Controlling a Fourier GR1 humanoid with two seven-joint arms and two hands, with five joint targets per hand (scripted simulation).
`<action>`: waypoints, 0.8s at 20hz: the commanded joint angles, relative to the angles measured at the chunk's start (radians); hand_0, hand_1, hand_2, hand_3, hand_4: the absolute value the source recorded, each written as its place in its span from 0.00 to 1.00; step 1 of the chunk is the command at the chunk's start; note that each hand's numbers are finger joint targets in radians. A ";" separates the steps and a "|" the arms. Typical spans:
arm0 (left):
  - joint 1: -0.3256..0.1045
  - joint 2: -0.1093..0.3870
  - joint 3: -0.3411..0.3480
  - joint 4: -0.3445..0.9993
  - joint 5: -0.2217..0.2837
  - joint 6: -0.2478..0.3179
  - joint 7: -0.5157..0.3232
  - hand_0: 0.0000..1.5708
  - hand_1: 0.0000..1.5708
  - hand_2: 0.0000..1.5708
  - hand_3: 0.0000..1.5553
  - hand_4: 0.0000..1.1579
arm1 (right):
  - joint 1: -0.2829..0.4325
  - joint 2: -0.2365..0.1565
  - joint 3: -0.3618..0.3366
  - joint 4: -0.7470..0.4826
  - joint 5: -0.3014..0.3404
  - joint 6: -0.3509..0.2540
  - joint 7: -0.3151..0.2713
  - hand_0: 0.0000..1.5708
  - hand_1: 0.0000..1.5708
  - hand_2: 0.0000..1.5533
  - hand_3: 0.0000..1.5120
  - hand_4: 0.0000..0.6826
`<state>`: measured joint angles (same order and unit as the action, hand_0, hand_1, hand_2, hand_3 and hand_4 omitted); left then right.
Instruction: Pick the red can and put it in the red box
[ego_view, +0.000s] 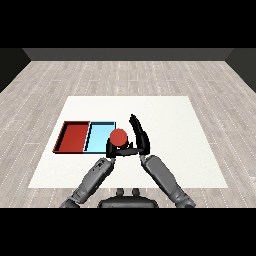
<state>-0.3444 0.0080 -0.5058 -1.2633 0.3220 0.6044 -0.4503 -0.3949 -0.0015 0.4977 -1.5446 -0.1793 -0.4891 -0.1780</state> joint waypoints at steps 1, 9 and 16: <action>0.053 -0.008 0.000 0.011 0.001 -0.012 -0.061 1.00 1.00 1.00 0.94 0.98 | 0.041 -0.019 -0.095 -0.014 -0.050 0.107 -0.056 0.00 0.00 0.00 0.00 0.00; -0.031 0.004 0.056 -0.037 -0.090 0.042 0.080 1.00 1.00 1.00 0.95 0.97 | 0.199 -0.086 -0.144 -0.290 -0.067 0.138 0.033 0.00 0.00 0.00 0.00 0.00; -0.075 0.169 0.219 -0.054 -0.063 -0.011 0.134 1.00 1.00 1.00 0.96 0.97 | 0.399 -0.257 -0.305 -0.410 -0.184 0.285 -0.014 0.00 0.00 0.00 0.00 0.00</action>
<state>-0.3699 0.1170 -0.3383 -1.2976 0.2795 0.5674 -0.3832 -0.0903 -0.1656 0.2897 -1.8828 -0.2906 -0.2831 -0.1858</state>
